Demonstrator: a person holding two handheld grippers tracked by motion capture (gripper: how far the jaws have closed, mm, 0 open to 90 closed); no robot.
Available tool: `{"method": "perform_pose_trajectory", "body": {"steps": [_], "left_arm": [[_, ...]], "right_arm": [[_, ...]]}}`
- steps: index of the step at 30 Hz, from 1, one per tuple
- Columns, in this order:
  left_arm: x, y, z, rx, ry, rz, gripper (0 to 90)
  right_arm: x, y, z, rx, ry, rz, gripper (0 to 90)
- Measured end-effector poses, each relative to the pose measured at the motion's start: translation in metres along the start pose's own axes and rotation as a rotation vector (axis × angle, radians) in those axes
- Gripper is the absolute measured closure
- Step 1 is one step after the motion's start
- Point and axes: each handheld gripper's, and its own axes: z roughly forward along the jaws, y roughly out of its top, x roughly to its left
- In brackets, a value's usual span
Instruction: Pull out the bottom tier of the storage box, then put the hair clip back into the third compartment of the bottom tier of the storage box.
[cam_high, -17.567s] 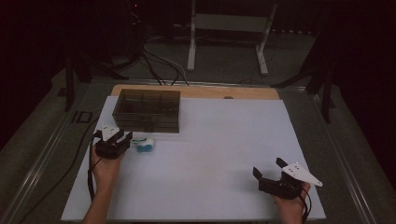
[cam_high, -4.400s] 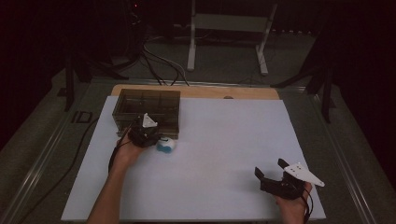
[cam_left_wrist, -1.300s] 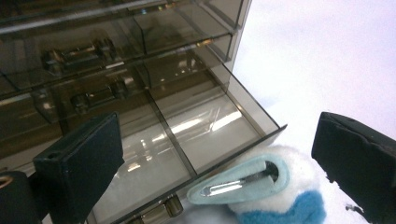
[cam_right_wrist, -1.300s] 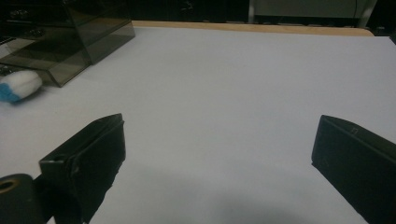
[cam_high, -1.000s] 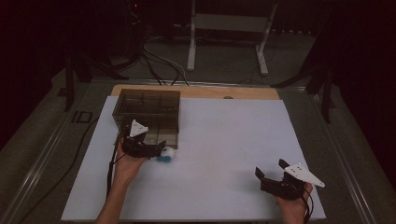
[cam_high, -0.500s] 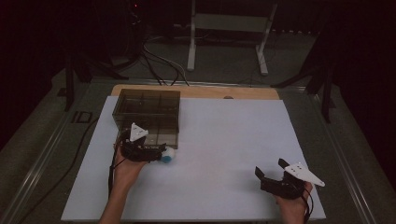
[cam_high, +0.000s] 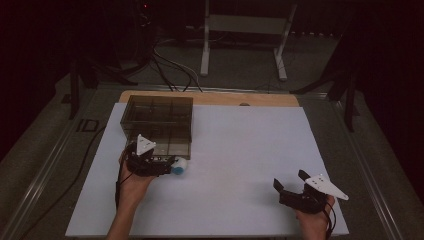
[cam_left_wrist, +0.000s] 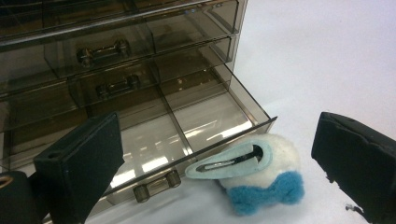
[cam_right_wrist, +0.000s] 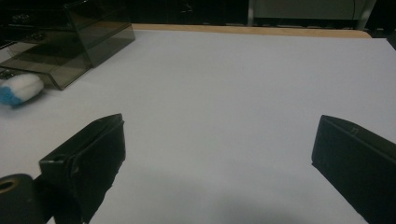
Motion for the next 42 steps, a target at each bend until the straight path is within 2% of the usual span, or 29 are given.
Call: {"method": "perform_pose_trajectory", "body": {"steps": [5, 9, 15, 42], "left_arm": [[0.001, -0.005, -0.002, 0.02, -0.004, 0.018, 3.7], [0.003, -0.007, -0.004, 0.014, -0.008, 0.003, 3.7], [0.003, -0.009, -0.007, 0.012, -0.006, 0.008, 3.7], [0.001, -0.02, 0.0, 0.043, -0.003, 0.001, 3.7]], "right_arm": [[0.0, 0.0, 0.0, -0.002, 0.0, 0.0, 2.9], [0.0, 0.0, 0.0, -0.002, 0.0, -0.001, 2.8], [0.001, 0.0, 0.0, 0.0, -0.001, -0.005, 2.8], [0.001, 0.001, 0.001, -0.002, 0.004, -0.008, 2.9]]}}
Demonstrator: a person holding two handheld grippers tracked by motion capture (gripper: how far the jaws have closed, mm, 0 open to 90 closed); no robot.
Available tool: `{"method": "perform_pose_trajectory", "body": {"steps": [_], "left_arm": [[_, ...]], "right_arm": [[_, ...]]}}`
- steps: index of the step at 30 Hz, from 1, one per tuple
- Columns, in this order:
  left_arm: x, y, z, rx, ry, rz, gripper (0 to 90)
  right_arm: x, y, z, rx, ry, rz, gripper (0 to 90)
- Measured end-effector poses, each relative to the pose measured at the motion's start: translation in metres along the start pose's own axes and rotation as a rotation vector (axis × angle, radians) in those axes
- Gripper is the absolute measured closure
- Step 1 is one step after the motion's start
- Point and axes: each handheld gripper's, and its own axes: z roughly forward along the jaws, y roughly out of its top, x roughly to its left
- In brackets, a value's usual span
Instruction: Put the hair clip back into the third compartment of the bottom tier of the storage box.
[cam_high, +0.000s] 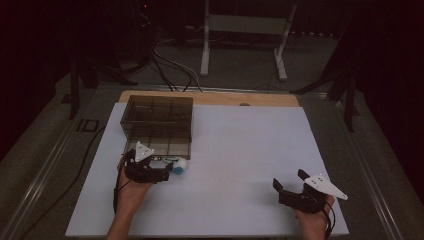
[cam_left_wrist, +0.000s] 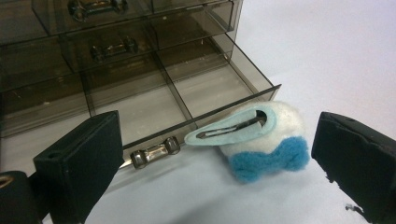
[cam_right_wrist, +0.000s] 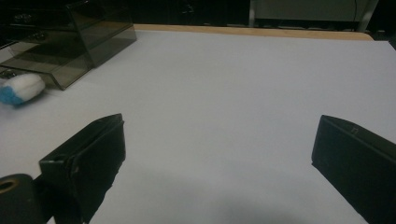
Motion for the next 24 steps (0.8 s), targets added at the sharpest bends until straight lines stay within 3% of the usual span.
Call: {"method": "perform_pose_trajectory", "body": {"steps": [15, 19, 24], "left_arm": [[-0.004, -0.006, 0.014, 0.046, -0.019, -0.012, 3.8], [-0.004, -0.009, 0.018, 0.064, -0.002, -0.009, 3.8], [-0.004, -0.012, 0.021, 0.076, -0.025, -0.021, 4.2]], "right_arm": [[0.0, 0.0, 0.0, 0.001, -0.001, -0.001, 2.9], [0.0, 0.0, 0.0, 0.003, 0.001, -0.001, 2.9], [0.0, 0.0, 0.0, 0.005, -0.001, 0.002, 2.9]]}}
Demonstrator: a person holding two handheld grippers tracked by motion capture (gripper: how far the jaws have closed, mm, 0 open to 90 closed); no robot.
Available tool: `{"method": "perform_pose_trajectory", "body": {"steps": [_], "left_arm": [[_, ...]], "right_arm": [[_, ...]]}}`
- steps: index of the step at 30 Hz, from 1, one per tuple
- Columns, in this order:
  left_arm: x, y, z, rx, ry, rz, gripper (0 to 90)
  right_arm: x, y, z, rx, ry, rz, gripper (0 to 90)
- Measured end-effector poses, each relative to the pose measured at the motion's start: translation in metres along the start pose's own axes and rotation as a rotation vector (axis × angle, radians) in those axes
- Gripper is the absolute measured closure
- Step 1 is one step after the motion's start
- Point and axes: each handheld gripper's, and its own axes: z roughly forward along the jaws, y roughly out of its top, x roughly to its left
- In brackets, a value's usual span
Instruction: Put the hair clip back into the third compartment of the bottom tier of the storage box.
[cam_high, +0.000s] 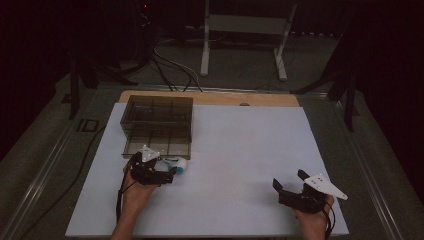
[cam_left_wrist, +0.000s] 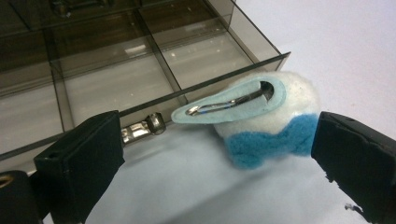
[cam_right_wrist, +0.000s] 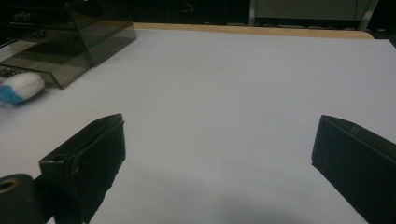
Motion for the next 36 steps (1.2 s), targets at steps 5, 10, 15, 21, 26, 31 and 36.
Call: {"method": "perform_pose_trajectory", "body": {"steps": [5, 10, 15, 21, 26, 31, 36], "left_arm": [[-0.005, -0.001, 0.003, 0.011, -0.022, 0.011, 6.0], [-0.009, -0.002, 0.005, 0.027, -0.043, 0.016, 7.4], [-0.012, -0.004, 0.009, 0.045, -0.059, 0.02, 8.0], [-0.012, -0.004, 0.014, 0.071, -0.075, 0.011, 8.8], [-0.011, -0.004, 0.019, 0.089, -0.09, 0.004, 8.9], [-0.01, -0.003, 0.024, 0.107, -0.093, 0.013, 8.9], [-0.011, -0.002, 0.026, 0.105, -0.11, 0.02, 8.9]], "right_arm": [[0.0, 0.0, 0.0, 0.001, 0.001, 0.001, 2.9], [0.0, 0.0, 0.0, 0.0, 0.001, 0.001, 2.9], [-0.001, 0.0, 0.0, -0.002, -0.001, 0.0, 2.9], [0.0, 0.0, -0.001, -0.002, 0.0, 0.001, 2.9], [0.0, 0.0, 0.0, -0.001, 0.0, -0.001, 2.9], [0.0, 0.0, 0.0, -0.002, 0.001, -0.003, 2.9], [0.001, 0.0, 0.0, 0.001, 0.001, -0.002, 2.9]]}}
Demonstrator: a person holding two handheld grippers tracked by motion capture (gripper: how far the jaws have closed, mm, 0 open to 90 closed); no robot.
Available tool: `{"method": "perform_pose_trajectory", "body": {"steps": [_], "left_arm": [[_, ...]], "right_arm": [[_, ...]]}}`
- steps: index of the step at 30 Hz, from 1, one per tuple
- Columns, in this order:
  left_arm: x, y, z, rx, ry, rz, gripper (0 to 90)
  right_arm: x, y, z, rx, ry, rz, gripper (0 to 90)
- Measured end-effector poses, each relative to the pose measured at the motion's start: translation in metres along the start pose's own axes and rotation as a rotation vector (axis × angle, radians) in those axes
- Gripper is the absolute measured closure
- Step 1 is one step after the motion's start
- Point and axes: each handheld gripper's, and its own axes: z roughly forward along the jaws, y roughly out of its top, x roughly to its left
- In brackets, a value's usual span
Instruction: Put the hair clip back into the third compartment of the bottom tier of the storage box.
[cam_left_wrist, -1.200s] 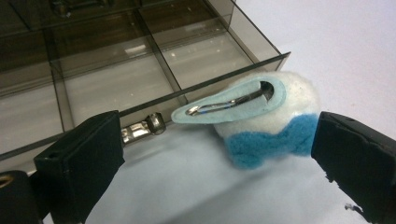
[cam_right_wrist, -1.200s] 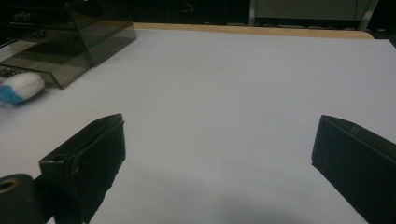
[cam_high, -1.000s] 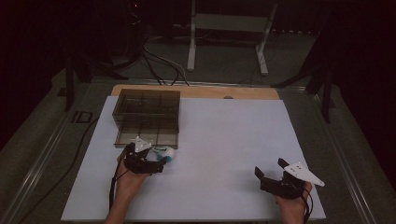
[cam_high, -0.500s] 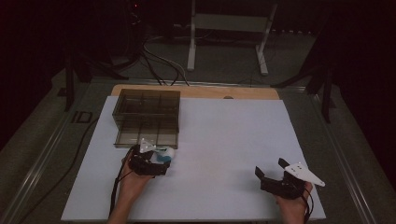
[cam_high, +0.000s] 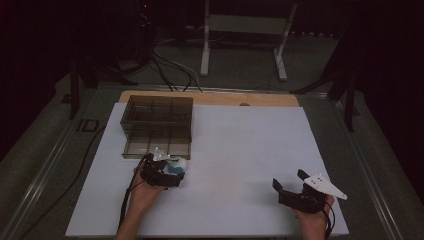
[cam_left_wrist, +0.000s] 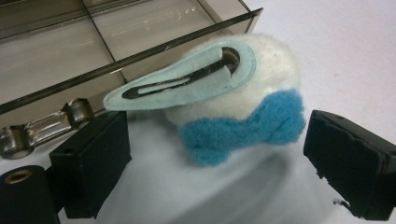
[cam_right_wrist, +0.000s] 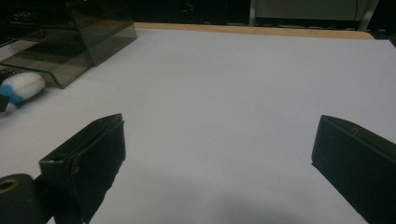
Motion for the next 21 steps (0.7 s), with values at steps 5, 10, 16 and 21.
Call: {"method": "perform_pose_trajectory", "body": {"steps": [5, 10, 16, 21], "left_arm": [[0.001, 0.001, 0.0008, -0.022, -0.03, -0.014, 8.9], [-0.0001, 0.0038, -0.0012, -0.062, -0.05, -0.015, 9.0], [0.001, 0.007, -0.0022, -0.103, -0.059, -0.046, 16.3], [0.002, 0.009, 0.0006, -0.105, -0.049, -0.058, 17.3]], "right_arm": [[0.0005, -0.0001, 0.0002, 0.0, 0.0, -0.004, 2.9], [0.0001, -0.0003, -0.0003, 0.001, -0.003, -0.001, 2.9], [-0.0001, -0.0006, -0.0008, 0.002, -0.004, -0.002, 2.9], [-0.0007, -0.0007, -0.001, 0.001, -0.007, -0.001, 2.9]]}}
